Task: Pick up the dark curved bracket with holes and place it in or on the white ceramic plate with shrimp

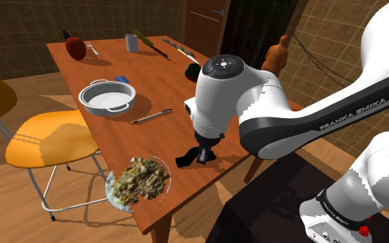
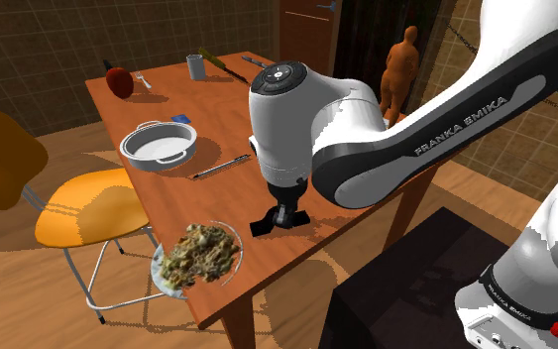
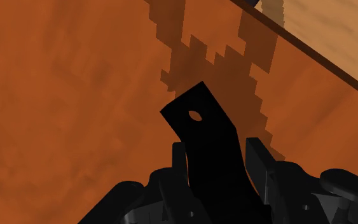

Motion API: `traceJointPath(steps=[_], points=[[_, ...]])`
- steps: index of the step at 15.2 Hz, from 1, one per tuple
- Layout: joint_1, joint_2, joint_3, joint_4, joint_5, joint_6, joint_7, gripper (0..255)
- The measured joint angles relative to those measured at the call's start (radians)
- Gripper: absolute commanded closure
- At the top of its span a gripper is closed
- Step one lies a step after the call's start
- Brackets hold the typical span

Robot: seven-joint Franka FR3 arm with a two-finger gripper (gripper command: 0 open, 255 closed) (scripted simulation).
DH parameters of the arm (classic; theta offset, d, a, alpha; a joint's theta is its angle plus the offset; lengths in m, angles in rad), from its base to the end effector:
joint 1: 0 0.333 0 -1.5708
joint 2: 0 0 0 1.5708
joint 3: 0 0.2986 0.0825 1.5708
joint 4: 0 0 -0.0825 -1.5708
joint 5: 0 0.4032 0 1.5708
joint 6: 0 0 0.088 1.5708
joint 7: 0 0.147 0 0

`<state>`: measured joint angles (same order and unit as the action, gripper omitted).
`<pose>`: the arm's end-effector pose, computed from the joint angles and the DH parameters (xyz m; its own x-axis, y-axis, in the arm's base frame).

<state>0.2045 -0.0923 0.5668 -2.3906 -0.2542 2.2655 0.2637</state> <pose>0.3669 0.3316 0.2766 0.7826 0.6224 -0.0070 0.6051 -0.7581 0.2433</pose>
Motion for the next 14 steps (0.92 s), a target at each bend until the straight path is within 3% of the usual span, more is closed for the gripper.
traceJointPath(steps=[8,14], points=[[0.000,0.000,0.000,0.000,0.000,0.000,0.000,255],[0.007,-0.045,-0.006,0.030,0.041,-0.062,-0.040,255]])
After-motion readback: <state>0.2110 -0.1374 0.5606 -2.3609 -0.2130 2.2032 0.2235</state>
